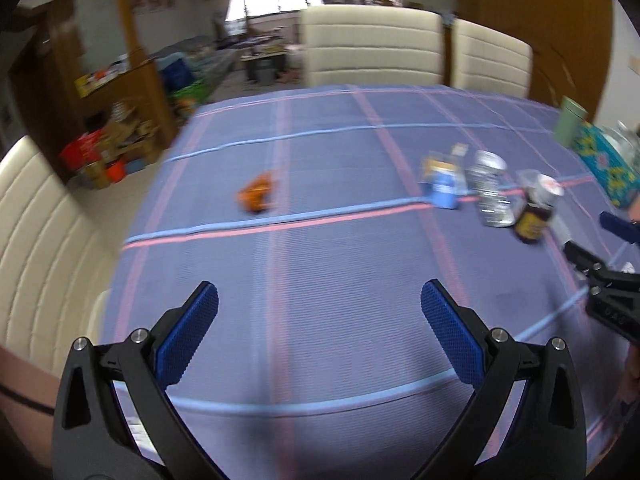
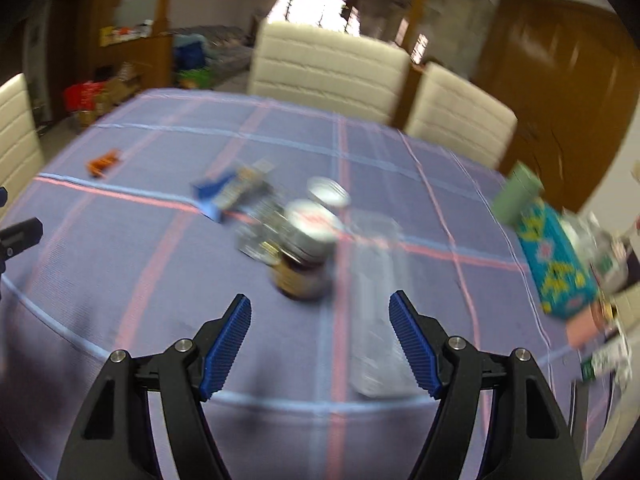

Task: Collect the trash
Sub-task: 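Move both tools back over the table toward the remaining items, then grasp the brown bottle with the left tool while the right tool grasps the clear tray, then carry bottle and clear tray to the bin and open both tools to drop them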

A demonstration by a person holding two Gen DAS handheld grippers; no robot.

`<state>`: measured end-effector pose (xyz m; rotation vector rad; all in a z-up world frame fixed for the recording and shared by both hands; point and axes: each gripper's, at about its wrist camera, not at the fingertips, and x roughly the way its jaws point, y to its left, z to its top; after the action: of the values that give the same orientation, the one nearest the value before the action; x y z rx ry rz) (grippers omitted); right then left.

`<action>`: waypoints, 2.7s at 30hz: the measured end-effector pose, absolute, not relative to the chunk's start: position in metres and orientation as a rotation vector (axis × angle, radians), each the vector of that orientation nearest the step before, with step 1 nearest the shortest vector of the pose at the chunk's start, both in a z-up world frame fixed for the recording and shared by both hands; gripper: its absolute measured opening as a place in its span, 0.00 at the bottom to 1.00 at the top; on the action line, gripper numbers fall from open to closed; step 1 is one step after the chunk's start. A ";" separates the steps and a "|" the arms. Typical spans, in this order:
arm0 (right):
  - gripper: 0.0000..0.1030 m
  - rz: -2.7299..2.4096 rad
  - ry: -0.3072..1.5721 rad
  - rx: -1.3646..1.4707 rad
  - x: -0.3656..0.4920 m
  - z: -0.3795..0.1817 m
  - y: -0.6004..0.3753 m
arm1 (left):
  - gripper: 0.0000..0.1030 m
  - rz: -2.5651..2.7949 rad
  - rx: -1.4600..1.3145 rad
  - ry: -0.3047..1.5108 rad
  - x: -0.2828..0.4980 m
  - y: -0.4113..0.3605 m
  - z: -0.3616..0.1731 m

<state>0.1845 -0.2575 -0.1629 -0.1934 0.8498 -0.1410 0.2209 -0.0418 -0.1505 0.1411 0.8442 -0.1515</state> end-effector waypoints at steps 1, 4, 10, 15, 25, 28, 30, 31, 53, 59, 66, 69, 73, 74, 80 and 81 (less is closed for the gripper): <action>0.68 -0.151 0.866 -0.186 0.185 -0.168 -0.266 | 0.97 -0.179 0.145 0.845 0.221 -0.061 -0.152; 0.68 -0.154 0.899 -0.159 0.189 -0.181 -0.288 | 0.97 -0.249 0.156 0.841 0.225 -0.104 -0.154; 0.68 -0.097 0.963 -0.066 0.200 -0.202 -0.320 | 0.97 -0.347 0.199 0.824 0.236 -0.178 -0.159; 0.46 -0.082 0.953 -0.070 0.204 -0.202 -0.334 | 0.97 -0.364 0.259 0.827 0.248 -0.211 -0.170; 0.45 -0.065 0.930 -0.074 0.209 -0.202 -0.344 | 0.97 -0.340 0.297 0.829 0.278 -0.245 -0.182; 0.45 -0.053 0.930 -0.065 0.212 -0.201 -0.341 | 0.75 -0.367 0.294 0.851 0.282 -0.245 -0.185; 0.45 -0.045 0.931 -0.061 0.212 -0.201 -0.339 | 0.46 -0.378 0.291 0.876 0.284 -0.243 -0.187; 0.45 -0.042 0.932 -0.060 0.212 -0.201 -0.337 | 0.46 -0.378 0.289 0.882 0.284 -0.242 -0.188; 0.45 0.119 0.867 -0.216 0.191 -0.168 -0.206 | 0.46 -0.266 0.191 0.812 0.234 -0.099 -0.162; 0.45 0.170 0.847 -0.277 0.192 -0.161 -0.159 | 0.46 -0.202 0.147 0.810 0.227 -0.042 -0.161; 0.45 0.235 0.823 -0.337 0.195 -0.153 -0.105 | 0.46 -0.126 0.095 0.809 0.218 0.026 -0.160; 0.45 0.270 0.812 -0.367 0.196 -0.151 -0.079 | 0.46 -0.097 0.081 0.812 0.213 0.049 -0.160; 0.45 0.313 0.793 -0.404 0.197 -0.148 -0.046 | 0.46 -0.051 0.066 0.814 0.204 0.086 -0.161; 0.45 0.327 0.790 -0.411 0.197 -0.147 -0.036 | 0.46 -0.043 0.063 0.814 0.203 0.092 -0.160; 0.45 0.382 0.780 -0.451 0.198 -0.147 0.010 | 0.46 0.023 0.020 0.811 0.194 0.146 -0.157; 0.45 0.390 0.781 -0.457 0.198 -0.147 0.017 | 0.46 0.034 0.014 0.809 0.192 0.153 -0.157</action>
<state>0.1985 0.0167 -0.1474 -0.4571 0.7806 0.3898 0.1920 0.1535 -0.1570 0.0138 0.8094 0.0336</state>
